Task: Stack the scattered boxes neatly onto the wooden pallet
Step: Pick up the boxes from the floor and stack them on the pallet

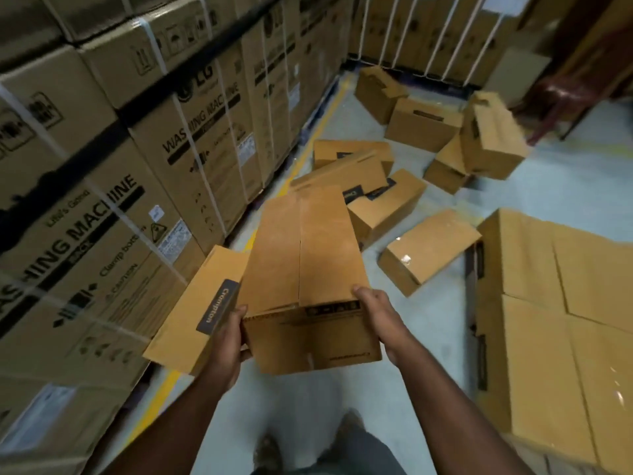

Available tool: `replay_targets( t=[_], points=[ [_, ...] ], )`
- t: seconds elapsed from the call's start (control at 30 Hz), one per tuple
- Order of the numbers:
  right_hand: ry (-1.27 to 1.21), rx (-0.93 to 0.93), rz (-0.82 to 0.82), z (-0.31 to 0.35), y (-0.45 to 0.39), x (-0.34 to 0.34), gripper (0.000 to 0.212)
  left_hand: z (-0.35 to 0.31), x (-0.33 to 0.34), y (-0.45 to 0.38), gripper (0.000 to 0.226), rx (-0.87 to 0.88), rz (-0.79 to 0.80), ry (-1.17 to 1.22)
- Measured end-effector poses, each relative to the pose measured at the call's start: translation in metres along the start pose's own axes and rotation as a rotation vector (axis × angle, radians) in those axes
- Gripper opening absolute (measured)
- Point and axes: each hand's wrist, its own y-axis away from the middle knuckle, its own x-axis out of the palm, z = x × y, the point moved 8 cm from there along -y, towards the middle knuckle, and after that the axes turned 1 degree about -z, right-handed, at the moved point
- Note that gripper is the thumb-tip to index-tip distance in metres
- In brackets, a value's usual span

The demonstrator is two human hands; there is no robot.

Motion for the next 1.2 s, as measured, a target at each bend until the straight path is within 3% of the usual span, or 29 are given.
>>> replay_targets(
  t=[0.17, 0.3, 0.4, 0.5, 0.63, 0.73, 0.8, 0.9, 1.03, 1.2],
  points=[
    [0.028, -0.057, -0.085, -0.086, 0.062, -0.085, 0.086, 0.054, 0.080, 0.061, 0.038, -0.017, 0.221, -0.166],
    [0.007, -0.067, -0.118, -0.159, 0.100, -0.178, 0.057, 0.090, 0.169, 0.105, 0.085, 0.019, 0.321, -0.324],
    [-0.006, -0.054, -0.172, -0.221, 0.126, -0.266, 0.045, 0.129, 0.248, 0.145, 0.100, 0.050, 0.374, -0.398],
    [-0.050, -0.038, -0.199, -0.275, 0.147, -0.343, 0.063, 0.170, 0.318, 0.189, 0.090, 0.067, 0.425, -0.382],
    [-0.138, -0.050, -0.203, -0.320, 0.172, -0.416, 0.059, 0.202, 0.391, 0.235, 0.077, 0.090, 0.486, -0.411],
    [-0.169, -0.059, -0.229, -0.333, 0.178, -0.460, 0.064, 0.203, 0.434, 0.256, 0.075, 0.104, 0.504, -0.434],
    [-0.154, -0.027, -0.234, -0.339, 0.174, -0.484, 0.086, 0.200, 0.462, 0.261, 0.081, 0.108, 0.517, -0.434],
    [-0.141, -0.020, -0.193, -0.338, 0.157, -0.518, 0.098, 0.201, 0.504, 0.252, 0.089, 0.075, 0.539, -0.449],
    [-0.163, 0.042, -0.166, -0.330, 0.120, -0.575, 0.094, 0.205, 0.568, 0.229, 0.078, -0.029, 0.621, -0.435],
    [-0.346, 0.010, -0.194, -0.301, 0.070, -0.642, 0.071, 0.193, 0.651, 0.208, 0.076, -0.079, 0.681, -0.361]
  ],
)
